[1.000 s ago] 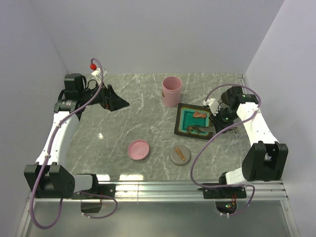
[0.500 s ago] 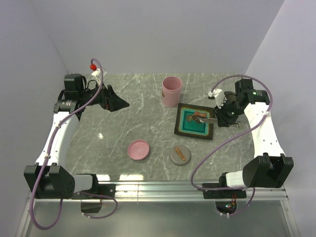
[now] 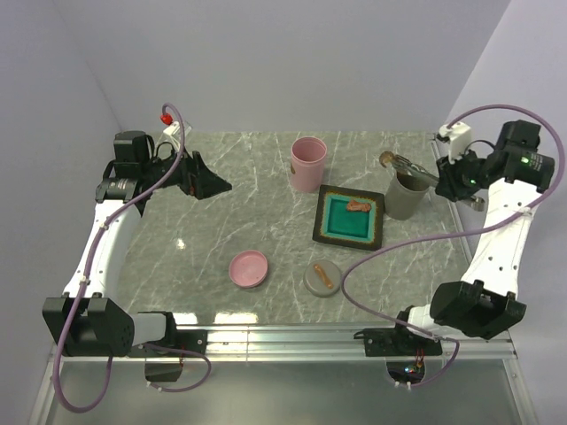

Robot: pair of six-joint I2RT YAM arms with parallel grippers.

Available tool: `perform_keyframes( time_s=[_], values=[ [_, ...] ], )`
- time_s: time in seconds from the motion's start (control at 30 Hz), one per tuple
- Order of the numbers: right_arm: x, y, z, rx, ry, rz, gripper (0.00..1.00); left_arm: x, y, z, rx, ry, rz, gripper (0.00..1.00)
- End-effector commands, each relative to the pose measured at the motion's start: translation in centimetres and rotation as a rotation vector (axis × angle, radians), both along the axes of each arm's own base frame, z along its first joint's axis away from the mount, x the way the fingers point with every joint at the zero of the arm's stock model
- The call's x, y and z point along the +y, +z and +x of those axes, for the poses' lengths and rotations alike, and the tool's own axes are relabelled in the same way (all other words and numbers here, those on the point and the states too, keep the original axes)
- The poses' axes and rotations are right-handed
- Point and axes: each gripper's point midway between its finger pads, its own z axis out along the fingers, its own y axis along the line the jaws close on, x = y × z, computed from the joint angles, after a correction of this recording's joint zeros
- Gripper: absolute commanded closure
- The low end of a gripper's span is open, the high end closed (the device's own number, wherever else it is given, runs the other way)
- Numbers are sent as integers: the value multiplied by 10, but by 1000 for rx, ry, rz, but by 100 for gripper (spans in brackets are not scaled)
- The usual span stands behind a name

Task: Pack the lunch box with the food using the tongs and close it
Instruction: Place the food into the lunch box

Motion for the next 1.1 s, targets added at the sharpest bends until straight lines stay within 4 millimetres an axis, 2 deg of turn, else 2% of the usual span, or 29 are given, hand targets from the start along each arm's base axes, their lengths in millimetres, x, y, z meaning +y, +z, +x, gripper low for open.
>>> perform_keyframes(
  time_s=[0.0,0.13,0.23,0.63,0.73,0.97,1.07],
  values=[
    [-13,2,-13,42,-41,30,85,-1,25,-1,-90,-22,-11,1],
    [-42,2,-9,55,-133,36,85,-1,25,0,-89,-18,-15,1],
    [-52,-7,-10,84,-154,23,85,-1,22,0,-83,-14,-18,1],
    [-67,-34,-1,148,-189,18,82,0,20,1,-82,-6,-12,0],
    [-69,-41,-1,167,-191,17,78,0,20,0,-83,-5,-11,1],
    [-68,-32,0,143,-191,12,67,0,18,3,-76,-7,-14,0],
    [-66,-26,-1,135,-184,11,60,-1,18,4,-71,-7,-18,1]
  ],
)
